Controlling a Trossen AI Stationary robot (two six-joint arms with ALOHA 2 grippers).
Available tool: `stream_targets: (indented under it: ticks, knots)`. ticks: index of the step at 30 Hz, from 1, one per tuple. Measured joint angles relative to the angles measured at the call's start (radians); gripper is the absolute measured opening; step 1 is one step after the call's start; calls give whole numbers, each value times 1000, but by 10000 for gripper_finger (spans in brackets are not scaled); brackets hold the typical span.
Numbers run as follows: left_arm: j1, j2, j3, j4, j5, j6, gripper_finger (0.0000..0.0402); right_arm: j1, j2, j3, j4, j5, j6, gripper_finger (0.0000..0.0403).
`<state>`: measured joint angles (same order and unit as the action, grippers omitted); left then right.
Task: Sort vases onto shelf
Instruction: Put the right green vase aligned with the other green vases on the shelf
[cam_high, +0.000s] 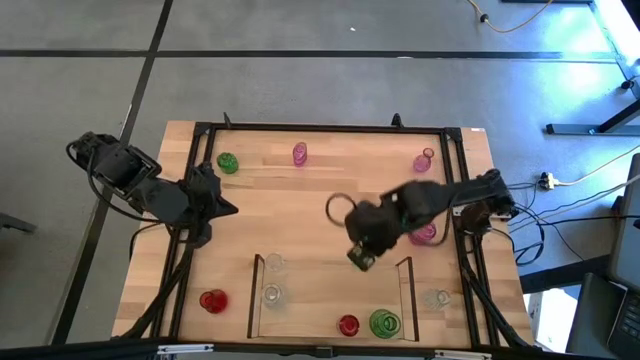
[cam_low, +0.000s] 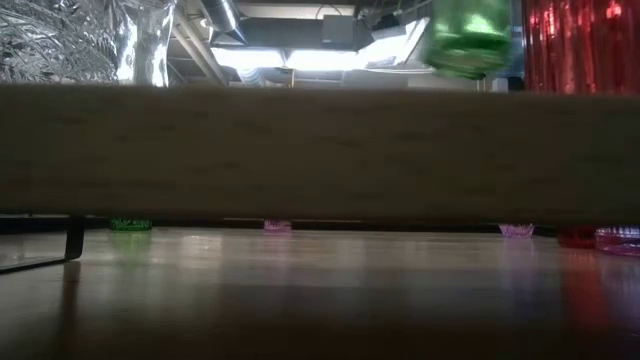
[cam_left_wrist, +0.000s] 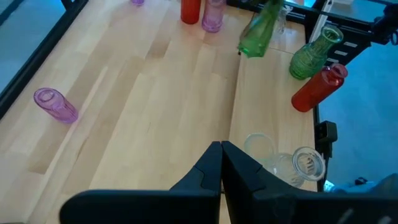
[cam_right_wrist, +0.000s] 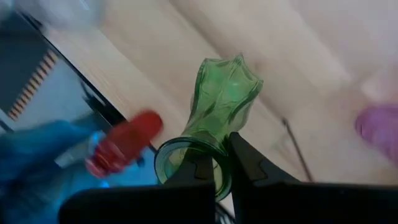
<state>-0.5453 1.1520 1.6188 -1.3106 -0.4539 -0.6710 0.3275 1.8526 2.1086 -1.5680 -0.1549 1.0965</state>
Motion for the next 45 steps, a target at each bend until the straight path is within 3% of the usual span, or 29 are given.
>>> stream_targets:
  ticks: [10, 24, 45]
  knots:
    - [0, 70, 0, 70, 53, -7, 0, 180, -57, -240, -2, -2, 247, 0]
    - [0, 118, 0, 98, 56, -5, 0, 238, -53, -245, 135, 68, 318, 0]
    - [0, 118, 0, 124, 45, -7, 0, 301, -38, -343, 225, 50, 393, 0]
